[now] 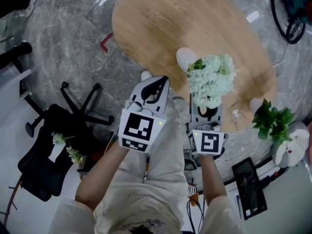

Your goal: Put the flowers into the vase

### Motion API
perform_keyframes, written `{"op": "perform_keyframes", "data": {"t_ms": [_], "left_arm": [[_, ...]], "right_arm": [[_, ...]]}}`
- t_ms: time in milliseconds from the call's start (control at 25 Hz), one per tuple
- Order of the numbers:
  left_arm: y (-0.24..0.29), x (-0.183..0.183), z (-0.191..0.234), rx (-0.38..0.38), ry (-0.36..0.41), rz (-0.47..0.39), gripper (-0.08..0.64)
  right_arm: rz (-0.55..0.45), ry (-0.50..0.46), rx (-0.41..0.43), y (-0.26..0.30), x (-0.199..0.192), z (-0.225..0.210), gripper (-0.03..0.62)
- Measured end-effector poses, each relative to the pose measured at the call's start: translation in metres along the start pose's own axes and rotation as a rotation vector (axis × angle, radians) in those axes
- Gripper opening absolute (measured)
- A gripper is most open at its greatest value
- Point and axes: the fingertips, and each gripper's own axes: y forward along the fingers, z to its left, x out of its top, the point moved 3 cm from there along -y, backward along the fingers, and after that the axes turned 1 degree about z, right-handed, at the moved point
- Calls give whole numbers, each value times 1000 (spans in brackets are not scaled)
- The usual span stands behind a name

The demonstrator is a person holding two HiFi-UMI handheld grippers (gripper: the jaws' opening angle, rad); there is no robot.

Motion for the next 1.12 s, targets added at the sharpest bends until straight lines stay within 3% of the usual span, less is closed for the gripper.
{"op": "perform_keyframes", "data": {"t_ms": [320,480,1120], "left_arm": [[-17,15,-12,1,75,10,0],[-26,24,-20,-12,85,14,0],[-61,62,-63,-71,180,-2,-2]], "right_arm": [[36,34,1,-25,8,3,147],[-14,67,-19,-35,23,7,150],[-25,125,-42,-95,57,11,153]]}}
